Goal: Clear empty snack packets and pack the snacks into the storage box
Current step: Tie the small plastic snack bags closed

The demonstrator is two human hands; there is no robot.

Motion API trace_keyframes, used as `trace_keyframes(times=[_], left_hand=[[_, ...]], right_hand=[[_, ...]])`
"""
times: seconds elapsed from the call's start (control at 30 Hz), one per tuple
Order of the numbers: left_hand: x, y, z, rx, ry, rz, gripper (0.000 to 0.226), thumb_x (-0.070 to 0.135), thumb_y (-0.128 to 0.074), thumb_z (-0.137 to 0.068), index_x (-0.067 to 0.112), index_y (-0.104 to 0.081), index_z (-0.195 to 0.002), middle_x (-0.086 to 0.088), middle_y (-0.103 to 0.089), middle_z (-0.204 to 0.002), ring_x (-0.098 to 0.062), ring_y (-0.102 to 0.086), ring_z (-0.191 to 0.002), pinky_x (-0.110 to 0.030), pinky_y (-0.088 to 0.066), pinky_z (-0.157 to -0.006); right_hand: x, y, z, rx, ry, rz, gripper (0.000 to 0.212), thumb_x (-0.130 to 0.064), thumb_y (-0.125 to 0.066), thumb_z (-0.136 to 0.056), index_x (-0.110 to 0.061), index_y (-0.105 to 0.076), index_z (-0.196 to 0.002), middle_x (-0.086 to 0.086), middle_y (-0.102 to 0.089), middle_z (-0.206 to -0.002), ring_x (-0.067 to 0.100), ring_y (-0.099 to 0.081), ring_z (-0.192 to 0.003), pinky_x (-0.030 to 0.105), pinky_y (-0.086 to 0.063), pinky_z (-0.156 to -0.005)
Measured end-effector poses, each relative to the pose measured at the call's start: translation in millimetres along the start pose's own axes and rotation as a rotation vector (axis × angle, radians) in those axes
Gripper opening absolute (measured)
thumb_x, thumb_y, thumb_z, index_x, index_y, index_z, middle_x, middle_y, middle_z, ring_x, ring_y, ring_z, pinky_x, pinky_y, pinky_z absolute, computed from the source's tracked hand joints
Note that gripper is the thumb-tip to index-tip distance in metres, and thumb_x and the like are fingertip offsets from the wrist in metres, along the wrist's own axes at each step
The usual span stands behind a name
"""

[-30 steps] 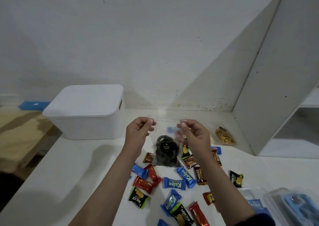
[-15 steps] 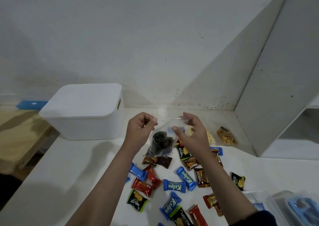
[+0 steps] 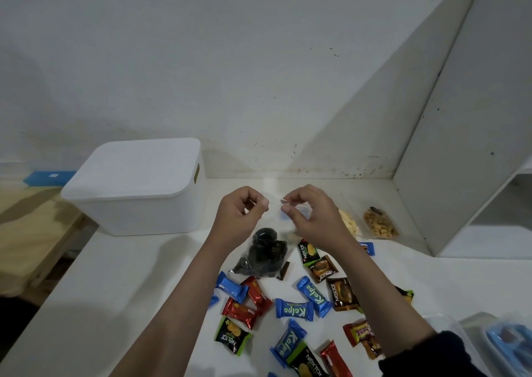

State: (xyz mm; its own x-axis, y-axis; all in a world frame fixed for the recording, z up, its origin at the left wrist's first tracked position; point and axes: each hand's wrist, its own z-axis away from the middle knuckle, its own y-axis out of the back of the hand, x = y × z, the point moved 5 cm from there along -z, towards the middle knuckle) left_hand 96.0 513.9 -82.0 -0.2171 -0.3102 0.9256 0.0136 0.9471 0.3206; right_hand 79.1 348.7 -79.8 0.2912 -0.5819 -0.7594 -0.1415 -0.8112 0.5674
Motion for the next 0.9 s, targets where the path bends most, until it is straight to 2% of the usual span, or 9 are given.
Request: trace_keyframes(times=[0.07, 0.17, 0.23, 0.33, 0.47, 0.6, 0.73, 0.8, 0.9], left_hand=[[-1.0, 0.5, -0.7, -0.003, 0.011, 0.029, 0.015, 0.006, -0.061, -0.087, 0.015, -0.063, -0.075, 0.002, -0.065, -0.071, -0.019, -0.06, -0.07, -0.044, -0.052, -0.07], [-1.1, 1.2, -0.6, 0.0, 0.028, 0.075, 0.02, 0.003, -0.058, -0.088, 0.016, -0.062, -0.073, 0.001, -0.063, -0.071, -0.006, -0.059, -0.066, -0.025, -0.051, -0.067], [-2.3, 2.4, -0.7, -0.003, 0.035, 0.082, 0.02, 0.003, -0.058, -0.088, 0.017, -0.062, -0.074, 0.002, -0.062, -0.071, -0.003, -0.058, -0.064, -0.02, -0.05, -0.066], [-4.7, 3.8, -1.2, -0.011, 0.039, 0.093, 0.021, 0.003, -0.057, -0.088, 0.018, -0.061, -0.073, 0.002, -0.062, -0.071, -0.004, -0.058, -0.065, -0.019, -0.049, -0.067], [-6.0, 1.6, 0.8, -0.042, 0.051, 0.137, 0.017, 0.002, -0.057, -0.089, 0.014, -0.062, -0.077, -0.001, -0.063, -0.074, -0.004, -0.058, -0.066, -0.017, -0.049, -0.066], [-9.9, -2.8, 3.2, -0.119, 0.035, 0.094, 0.003, 0.013, -0.065, -0.086, 0.016, -0.067, -0.085, 0.005, -0.066, -0.081, -0.017, -0.057, -0.075, -0.028, -0.049, -0.071], [-7.4, -6.0, 4.7, -0.098, -0.022, 0.001, 0.006, 0.016, -0.067, -0.085, 0.019, -0.066, -0.081, 0.007, -0.063, -0.075, -0.003, -0.049, -0.062, -0.022, -0.043, -0.06], [-5.8, -5.8, 5.2, -0.075, -0.06, -0.033, 0.006, 0.015, -0.067, -0.085, 0.017, -0.066, -0.08, 0.008, -0.061, -0.073, -0.003, -0.046, -0.058, -0.019, -0.039, -0.056], [-5.2, -4.3, 5.5, -0.052, -0.104, -0.051, 0.006, 0.013, -0.068, -0.084, 0.012, -0.066, -0.078, 0.007, -0.062, -0.072, -0.004, -0.049, -0.062, -0.019, -0.041, -0.058]], right_hand=[[-4.1, -2.5, -1.6, -0.017, 0.008, 0.011, 0.001, -0.02, -0.064, -0.087, -0.021, -0.064, -0.086, -0.008, -0.059, -0.086, 0.012, -0.056, -0.086, 0.04, -0.05, -0.083], [-9.9, -6.0, -3.0, -0.051, -0.016, 0.017, 0.005, -0.018, -0.062, -0.088, -0.02, -0.06, -0.084, -0.007, -0.057, -0.085, 0.014, -0.057, -0.084, 0.043, -0.051, -0.083], [-11.5, -7.8, -3.7, -0.07, -0.032, 0.02, 0.009, -0.017, -0.062, -0.088, -0.023, -0.057, -0.082, -0.009, -0.057, -0.084, 0.014, -0.057, -0.085, 0.046, -0.05, -0.084], [-13.6, -9.8, -4.6, -0.075, -0.036, 0.063, 0.014, -0.017, -0.061, -0.087, -0.027, -0.056, -0.079, -0.012, -0.058, -0.082, 0.015, -0.057, -0.085, 0.051, -0.047, -0.087], [-16.8, -7.6, -3.2, -0.044, -0.032, 0.113, 0.018, -0.013, -0.061, -0.085, -0.027, -0.054, -0.075, -0.015, -0.056, -0.077, 0.012, -0.055, -0.082, 0.048, -0.045, -0.09], [-17.8, -8.6, -1.4, -0.059, -0.031, 0.112, 0.018, -0.014, -0.061, -0.084, -0.027, -0.053, -0.074, -0.019, -0.052, -0.071, 0.009, -0.053, -0.08, 0.048, -0.044, -0.089], [-17.2, -10.1, 0.2, -0.07, -0.018, 0.098, 0.016, -0.016, -0.06, -0.085, -0.026, -0.055, -0.075, -0.021, -0.052, -0.071, 0.007, -0.052, -0.08, 0.047, -0.044, -0.088], [-17.3, -10.9, 1.1, -0.065, -0.013, 0.087, 0.015, -0.015, -0.06, -0.085, -0.026, -0.055, -0.076, -0.02, -0.051, -0.073, 0.004, -0.049, -0.08, 0.043, -0.042, -0.089], [-20.9, -12.5, 2.0, -0.052, 0.006, 0.102, 0.015, -0.014, -0.059, -0.086, -0.025, -0.055, -0.078, -0.019, -0.05, -0.074, 0.003, -0.045, -0.08, 0.037, -0.035, -0.086]])
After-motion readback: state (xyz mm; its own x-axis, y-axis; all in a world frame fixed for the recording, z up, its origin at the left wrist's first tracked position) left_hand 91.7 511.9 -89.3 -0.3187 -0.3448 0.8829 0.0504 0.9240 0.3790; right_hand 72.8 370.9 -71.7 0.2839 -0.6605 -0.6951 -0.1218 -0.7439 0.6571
